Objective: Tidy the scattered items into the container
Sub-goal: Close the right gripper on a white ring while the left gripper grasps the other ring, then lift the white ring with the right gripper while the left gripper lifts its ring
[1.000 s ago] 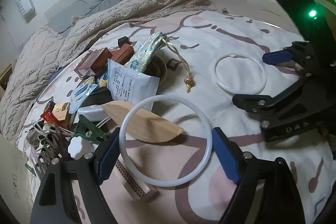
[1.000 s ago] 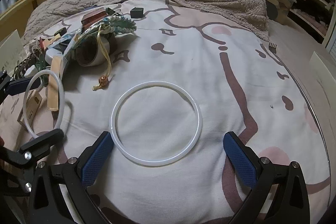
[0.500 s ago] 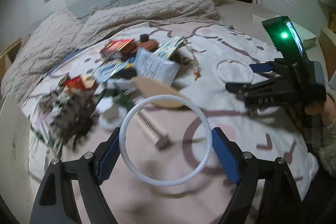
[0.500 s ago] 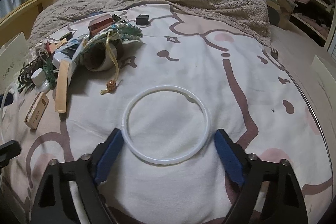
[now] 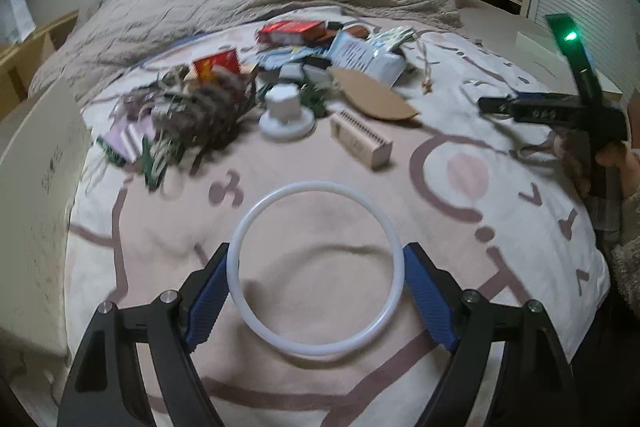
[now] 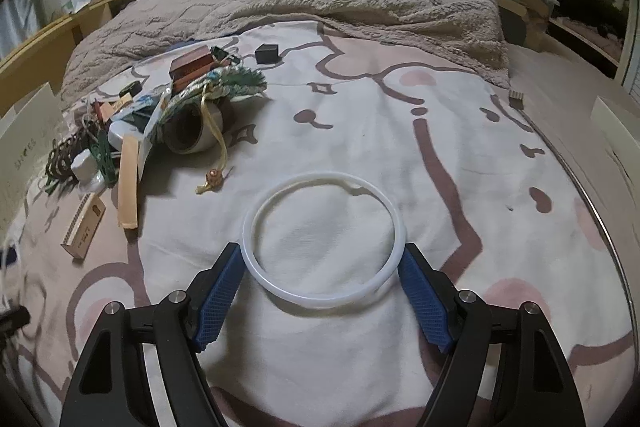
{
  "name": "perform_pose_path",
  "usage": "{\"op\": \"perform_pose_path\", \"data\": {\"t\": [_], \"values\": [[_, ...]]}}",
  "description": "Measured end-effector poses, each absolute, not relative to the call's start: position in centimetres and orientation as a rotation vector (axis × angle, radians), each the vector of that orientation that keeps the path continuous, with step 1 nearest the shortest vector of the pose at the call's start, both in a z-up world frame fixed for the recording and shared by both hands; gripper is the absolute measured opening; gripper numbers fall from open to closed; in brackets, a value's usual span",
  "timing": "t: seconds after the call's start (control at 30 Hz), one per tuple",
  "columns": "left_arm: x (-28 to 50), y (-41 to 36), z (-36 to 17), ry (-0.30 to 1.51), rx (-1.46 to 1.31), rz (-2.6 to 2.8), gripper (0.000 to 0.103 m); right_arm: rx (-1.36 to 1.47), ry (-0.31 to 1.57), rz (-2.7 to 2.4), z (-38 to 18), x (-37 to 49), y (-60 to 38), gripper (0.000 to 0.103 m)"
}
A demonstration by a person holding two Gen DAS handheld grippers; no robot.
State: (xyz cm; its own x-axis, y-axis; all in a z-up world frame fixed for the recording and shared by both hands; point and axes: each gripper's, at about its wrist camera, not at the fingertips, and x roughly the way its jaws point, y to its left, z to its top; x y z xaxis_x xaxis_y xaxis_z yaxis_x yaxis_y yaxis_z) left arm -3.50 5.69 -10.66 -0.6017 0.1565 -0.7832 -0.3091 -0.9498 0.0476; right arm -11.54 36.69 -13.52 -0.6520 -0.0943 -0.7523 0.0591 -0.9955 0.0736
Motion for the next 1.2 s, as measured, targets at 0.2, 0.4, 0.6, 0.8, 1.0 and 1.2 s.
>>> {"op": "perform_pose_path", "data": {"t": [0.2,0.4,0.6,0.8,1.0,1.2], "values": [[-3.5,5.3,-11.8,0.216,-1.263,2.576,0.084,1.237,-0.004,-2.761,-12.0,-8.9,35.2,0.079],[-3.1,4.9,-12.1,0.180,-1.250,2.584,0.084,1.265,0.070,-2.607,-12.5,-6.4,31.0,0.062],[-3.4,3.9,-13.0,0.090,-1.270,2.634,0.103,1.243,0.127,-2.579,-12.5,-3.9,28.8,0.062],[-3.2,3.9,-13.4,0.086,-1.264,2.644,0.103,1.185,0.090,-2.660,-11.3,-3.6,29.9,0.096],[-2.8,3.6,-13.6,0.052,-1.240,2.668,0.103,1.212,0.108,-2.697,-11.0,-4.8,31.1,0.096],[-2.7,3.6,-13.5,0.052,-1.213,2.679,0.103,1.296,0.158,-2.680,-11.8,-7.1,32.0,0.096]]}}
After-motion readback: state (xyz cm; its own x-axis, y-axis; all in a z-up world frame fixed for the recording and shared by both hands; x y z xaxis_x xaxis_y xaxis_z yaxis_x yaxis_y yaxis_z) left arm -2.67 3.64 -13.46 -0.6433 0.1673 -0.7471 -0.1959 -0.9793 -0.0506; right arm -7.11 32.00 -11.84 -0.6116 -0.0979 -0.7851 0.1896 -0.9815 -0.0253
